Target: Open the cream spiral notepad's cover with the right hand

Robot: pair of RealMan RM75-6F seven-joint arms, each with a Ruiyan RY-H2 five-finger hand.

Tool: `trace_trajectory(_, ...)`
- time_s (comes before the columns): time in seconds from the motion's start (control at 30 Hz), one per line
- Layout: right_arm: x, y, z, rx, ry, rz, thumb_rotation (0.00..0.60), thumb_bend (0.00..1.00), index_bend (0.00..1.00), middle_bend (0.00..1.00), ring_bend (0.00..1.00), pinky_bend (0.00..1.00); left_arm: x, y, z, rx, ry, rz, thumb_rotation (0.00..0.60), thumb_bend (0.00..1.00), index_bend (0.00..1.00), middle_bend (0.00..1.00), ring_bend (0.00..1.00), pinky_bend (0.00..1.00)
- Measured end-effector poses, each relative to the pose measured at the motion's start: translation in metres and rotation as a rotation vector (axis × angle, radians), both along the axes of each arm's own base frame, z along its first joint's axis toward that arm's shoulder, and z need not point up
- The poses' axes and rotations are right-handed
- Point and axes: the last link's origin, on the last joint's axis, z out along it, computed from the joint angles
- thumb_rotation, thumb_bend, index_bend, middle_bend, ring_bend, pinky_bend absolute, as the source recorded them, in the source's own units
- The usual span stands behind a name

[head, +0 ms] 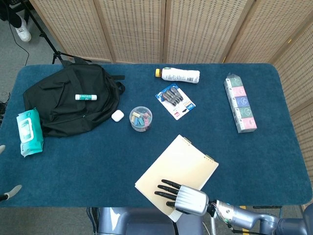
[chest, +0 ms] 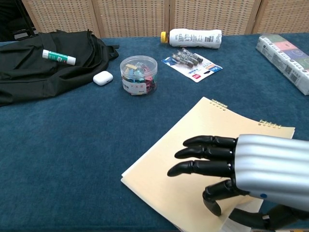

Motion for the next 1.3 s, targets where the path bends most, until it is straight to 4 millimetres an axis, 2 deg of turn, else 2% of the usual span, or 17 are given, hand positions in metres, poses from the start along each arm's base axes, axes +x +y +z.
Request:
trace_trajectory(0.37, 0.002, 0.017, 0.0, 0.015, 0.012, 0.08, 0.6, 0.78, 0.72, 0.13, 0.0, 0.0, 0.001, 0.0, -0.001, -0.001, 0.002, 0.001, 0.6, 0.0, 0.0, 0.0, 0.0, 0.0)
trace_trajectory(0.53, 0.007, 0.016, 0.001, 0.017, -0.009, 0.061, 0.6, 0.78, 0.72, 0.13, 0.0, 0.0, 0.0, 0.0, 0.0, 0.001, -0.002, 0.001, 0.6, 0.0, 0.0, 0.0, 0.0, 0.0)
trace_trajectory(0.83, 0.026, -0.007, 0.011, 0.022, -0.122, -0.14, 0.6, 0.78, 0.72, 0.14, 0.0, 0.0, 0.0, 0.0, 0.002, 0.003, -0.012, 0.0, 0.6, 0.0, 0.0, 0.0, 0.0, 0.0)
trace_trajectory(1.1, 0.038, -0.036, 0.035, 0.035, -0.259, -0.434, 0.6, 0.79, 0.73, 0.14, 0.0, 0.0, -0.001, -0.002, 0.004, 0.004, -0.021, -0.007, 0.6, 0.0, 0.0, 0.0, 0.0, 0.0)
trace_trajectory(1.3, 0.038, -0.06, 0.051, 0.036, -0.335, -0.64, 0.6, 0.83, 0.73, 0.14, 0.0, 0.0, -0.001, -0.003, 0.005, 0.004, -0.023, -0.009, 0.6, 0.0, 0.0, 0.0, 0.0, 0.0)
